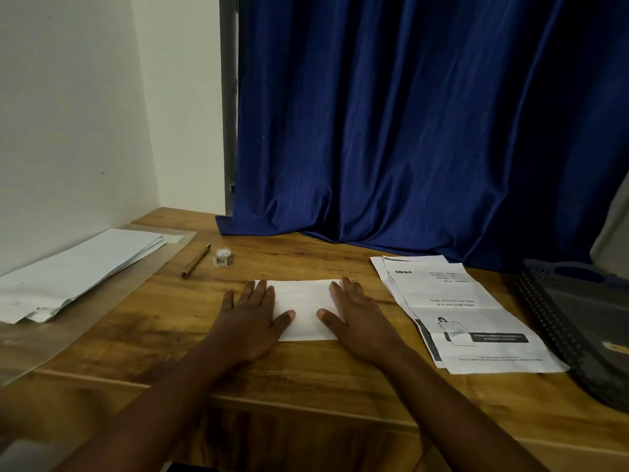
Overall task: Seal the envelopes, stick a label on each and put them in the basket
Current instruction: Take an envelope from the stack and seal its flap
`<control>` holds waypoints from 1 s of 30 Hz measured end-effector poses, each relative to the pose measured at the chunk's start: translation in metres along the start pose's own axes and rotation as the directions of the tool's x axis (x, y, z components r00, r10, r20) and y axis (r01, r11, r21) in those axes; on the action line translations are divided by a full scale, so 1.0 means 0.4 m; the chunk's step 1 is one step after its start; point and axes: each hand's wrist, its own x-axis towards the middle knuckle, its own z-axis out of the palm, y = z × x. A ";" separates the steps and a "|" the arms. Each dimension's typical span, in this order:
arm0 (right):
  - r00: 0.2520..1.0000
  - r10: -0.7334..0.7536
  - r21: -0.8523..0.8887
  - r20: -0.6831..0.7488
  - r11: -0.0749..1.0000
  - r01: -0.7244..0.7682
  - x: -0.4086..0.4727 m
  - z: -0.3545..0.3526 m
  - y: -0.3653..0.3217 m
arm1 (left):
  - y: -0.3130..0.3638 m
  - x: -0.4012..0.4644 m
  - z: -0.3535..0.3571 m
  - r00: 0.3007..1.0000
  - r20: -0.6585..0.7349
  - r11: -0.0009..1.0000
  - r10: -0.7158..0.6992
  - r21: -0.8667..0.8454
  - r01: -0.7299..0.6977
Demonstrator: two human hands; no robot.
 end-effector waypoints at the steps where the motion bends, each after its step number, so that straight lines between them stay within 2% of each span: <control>1: 0.999 -0.042 0.003 -0.033 0.999 0.042 -0.011 -0.006 -0.002 | 0.000 -0.009 -0.007 0.999 -0.017 0.999 0.044 -0.025 -0.045; 3: 0.992 -0.117 -0.013 -0.041 0.993 0.117 -0.039 -0.018 -0.008 | -0.001 -0.038 -0.019 0.984 -0.065 0.984 0.166 -0.062 -0.170; 5: 0.990 -0.136 0.018 0.031 0.991 0.135 -0.076 -0.026 -0.014 | -0.005 -0.079 -0.027 0.961 -0.045 0.958 0.273 -0.075 -0.275; 8: 0.978 -0.146 0.008 0.150 0.989 0.146 -0.140 -0.040 -0.021 | -0.018 -0.146 -0.028 0.935 0.035 0.933 0.354 -0.089 -0.350; 11: 0.964 -0.175 0.006 0.198 0.984 0.177 -0.213 -0.057 -0.027 | -0.028 -0.203 -0.026 0.916 0.050 0.916 0.399 -0.055 -0.396; 14: 0.961 -0.227 0.013 0.158 0.974 0.228 -0.291 -0.056 -0.021 | -0.038 -0.250 -0.010 0.893 0.009 0.893 0.451 -0.017 -0.451; 17: 0.969 -0.241 0.049 0.058 0.970 0.238 -0.357 -0.056 -0.006 | -0.051 -0.289 0.000 0.853 -0.147 0.843 0.501 -0.139 -0.519; 20: 0.960 -0.275 0.072 -0.061 0.958 0.279 -0.398 -0.053 0.007 | -0.055 -0.316 -0.004 0.839 -0.264 0.772 0.475 -0.332 -0.542; 23: 0.962 -0.230 0.316 -0.147 0.911 0.266 -0.418 -0.055 0.019 | -0.050 -0.326 -0.007 0.837 -0.352 0.698 0.418 -0.465 -0.544; 26: 0.970 -0.118 0.621 -0.212 0.750 0.228 -0.412 -0.069 0.020 | -0.043 -0.315 -0.021 0.877 -0.381 0.651 0.294 -0.592 -0.476; 30: 0.948 0.126 0.720 -0.294 0.681 0.133 -0.355 -0.082 0.016 | -0.026 -0.256 -0.037 0.922 -0.382 0.598 0.067 -0.724 -0.344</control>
